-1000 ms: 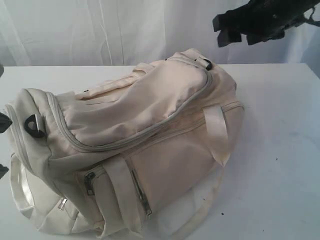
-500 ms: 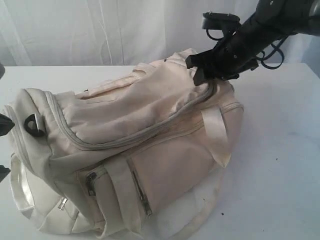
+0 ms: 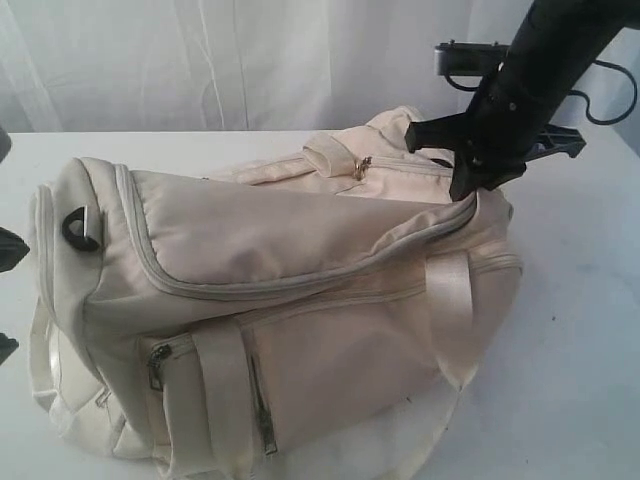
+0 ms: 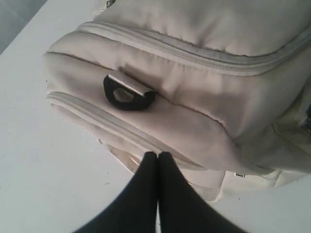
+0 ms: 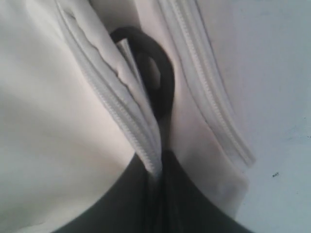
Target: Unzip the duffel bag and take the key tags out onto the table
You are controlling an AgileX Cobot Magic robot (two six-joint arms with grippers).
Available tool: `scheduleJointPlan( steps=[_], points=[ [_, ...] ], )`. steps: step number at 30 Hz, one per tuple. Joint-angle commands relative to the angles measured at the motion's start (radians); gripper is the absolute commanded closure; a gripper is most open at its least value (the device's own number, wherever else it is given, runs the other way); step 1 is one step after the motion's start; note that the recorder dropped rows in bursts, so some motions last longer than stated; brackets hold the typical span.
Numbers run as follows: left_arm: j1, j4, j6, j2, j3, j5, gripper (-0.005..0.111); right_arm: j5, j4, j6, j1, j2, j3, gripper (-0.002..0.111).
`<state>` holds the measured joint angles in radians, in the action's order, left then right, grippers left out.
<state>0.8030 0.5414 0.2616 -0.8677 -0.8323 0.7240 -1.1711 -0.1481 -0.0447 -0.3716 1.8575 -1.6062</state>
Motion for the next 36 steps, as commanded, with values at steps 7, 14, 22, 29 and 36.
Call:
scheduleJointPlan(
  steps=[7,14,22,29,36],
  points=[
    [-0.001,-0.004,0.0,0.007,0.01,-0.001,0.107,-0.05,0.049,-0.002,0.005,-0.033,0.001,0.068],
    [0.001,0.016,0.002,0.007,0.03,-0.029,0.107,-0.05,0.06,0.002,0.005,-0.111,-0.06,0.05],
    [-0.004,0.152,0.108,0.003,0.031,-0.052,0.107,-0.05,0.064,0.007,0.005,-0.253,-0.066,0.057],
    [-0.004,-0.11,-0.029,-0.099,-0.135,0.071,0.107,-0.05,0.081,0.021,0.005,-0.407,0.042,0.098],
    [-0.13,-0.376,-0.247,-0.364,-0.506,0.222,0.107,-0.05,0.068,0.045,0.005,-0.572,0.242,0.108]
  ],
)
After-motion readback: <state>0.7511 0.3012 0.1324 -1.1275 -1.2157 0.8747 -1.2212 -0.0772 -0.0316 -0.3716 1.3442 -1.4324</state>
